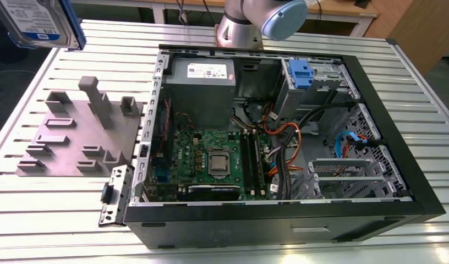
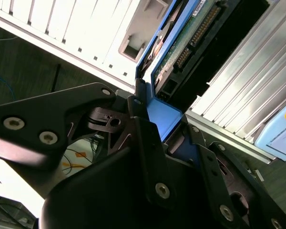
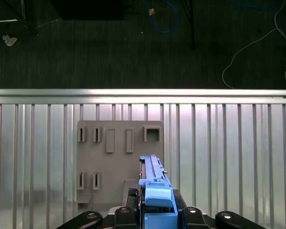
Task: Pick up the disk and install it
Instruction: 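Pick up the disk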
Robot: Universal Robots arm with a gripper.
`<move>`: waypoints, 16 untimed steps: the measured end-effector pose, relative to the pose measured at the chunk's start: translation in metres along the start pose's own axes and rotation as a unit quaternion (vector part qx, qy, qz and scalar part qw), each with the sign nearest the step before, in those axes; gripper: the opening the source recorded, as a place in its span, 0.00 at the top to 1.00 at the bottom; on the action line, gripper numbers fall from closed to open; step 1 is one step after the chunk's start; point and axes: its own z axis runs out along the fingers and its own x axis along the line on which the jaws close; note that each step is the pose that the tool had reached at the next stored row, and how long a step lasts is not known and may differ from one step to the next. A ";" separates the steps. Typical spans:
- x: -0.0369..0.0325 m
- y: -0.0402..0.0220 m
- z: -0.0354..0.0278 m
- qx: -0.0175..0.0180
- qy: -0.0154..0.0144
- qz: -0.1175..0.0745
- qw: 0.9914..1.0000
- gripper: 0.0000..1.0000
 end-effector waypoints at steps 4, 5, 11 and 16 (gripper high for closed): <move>0.0000 -0.0010 0.0000 0.000 0.000 0.000 1.000 0.63; 0.0000 -0.0018 0.0000 0.000 0.000 0.000 1.000 0.63; 0.0000 -0.0033 -0.0001 0.000 0.000 0.000 1.000 0.63; -0.0001 -0.0043 -0.0001 0.000 0.000 0.000 1.000 0.63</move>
